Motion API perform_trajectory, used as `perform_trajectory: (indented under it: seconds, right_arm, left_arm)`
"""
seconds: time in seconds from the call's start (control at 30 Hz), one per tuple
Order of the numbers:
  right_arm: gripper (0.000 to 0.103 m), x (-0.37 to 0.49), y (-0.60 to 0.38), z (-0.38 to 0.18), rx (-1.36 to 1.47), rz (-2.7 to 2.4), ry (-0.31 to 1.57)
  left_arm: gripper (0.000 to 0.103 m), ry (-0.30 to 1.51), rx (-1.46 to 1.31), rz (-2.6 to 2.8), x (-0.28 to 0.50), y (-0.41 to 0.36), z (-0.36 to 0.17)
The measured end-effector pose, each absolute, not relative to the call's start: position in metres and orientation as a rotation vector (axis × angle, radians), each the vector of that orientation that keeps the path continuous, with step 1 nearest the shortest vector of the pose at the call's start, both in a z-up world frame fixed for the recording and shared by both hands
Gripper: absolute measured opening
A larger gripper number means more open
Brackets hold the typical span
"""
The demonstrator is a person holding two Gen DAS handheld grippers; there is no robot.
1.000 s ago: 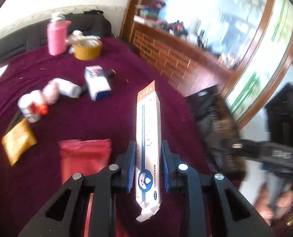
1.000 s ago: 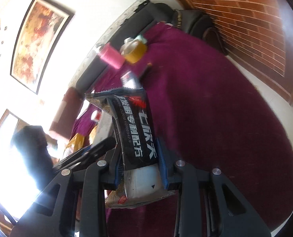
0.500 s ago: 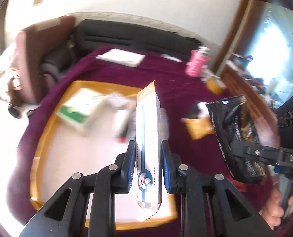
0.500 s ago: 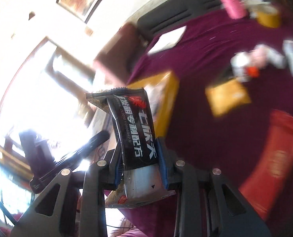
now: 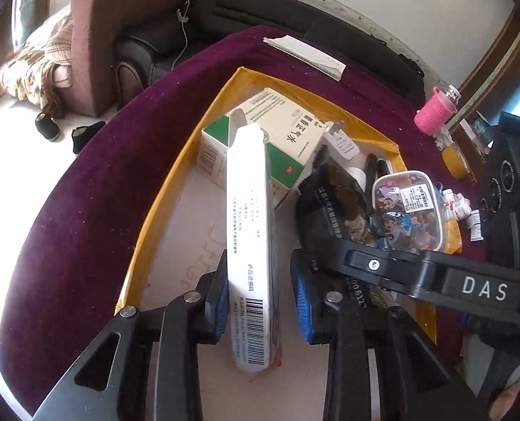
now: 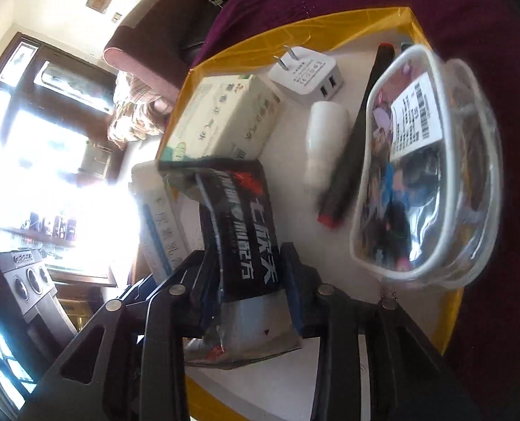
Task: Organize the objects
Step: 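Carry the black packet and tube box into the tray with both grippers, then open both grippers to set the packet and tube box in the tray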
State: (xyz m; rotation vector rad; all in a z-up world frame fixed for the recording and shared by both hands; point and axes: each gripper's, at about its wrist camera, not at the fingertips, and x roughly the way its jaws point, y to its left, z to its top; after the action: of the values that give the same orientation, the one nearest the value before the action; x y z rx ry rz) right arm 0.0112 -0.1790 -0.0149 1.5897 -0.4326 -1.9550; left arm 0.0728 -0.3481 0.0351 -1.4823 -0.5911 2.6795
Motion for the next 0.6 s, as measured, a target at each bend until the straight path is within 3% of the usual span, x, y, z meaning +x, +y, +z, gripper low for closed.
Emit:
perform_trajectory:
  seconds: [0.1,0.17,0.27,0.4,0.6]
  right_arm:
    - [0.036,0.011,-0.17,-0.008,1.558,-1.977,-0.416]
    - [0.043,0.01,-0.156,0.012,1.477,-2.022,-0.408]
    - [0.06,0.014,-0.129,0.049,1.34,-2.125,-0.365]
    - [0.061,0.011,-0.099,0.067,1.292,-2.239,-0.3]
    - [0.064,-0.013,-0.124,0.041,1.399,-2.182,-0.361]
  left_arm:
    - [0.041,-0.574,-1.443,2.666,0.076,-0.345,0.037]
    - [0.049,-0.559,-1.409,2.688,0.082,-0.342,0.043]
    - [0.049,-0.536,-1.349,2.723,0.09,-0.339,0.051]
    - [0.05,-0.592,-1.282,2.76,0.093,-0.341,0.056]
    - [0.052,-0.687,-1.314,2.559,0.078,-0.326,0.043]
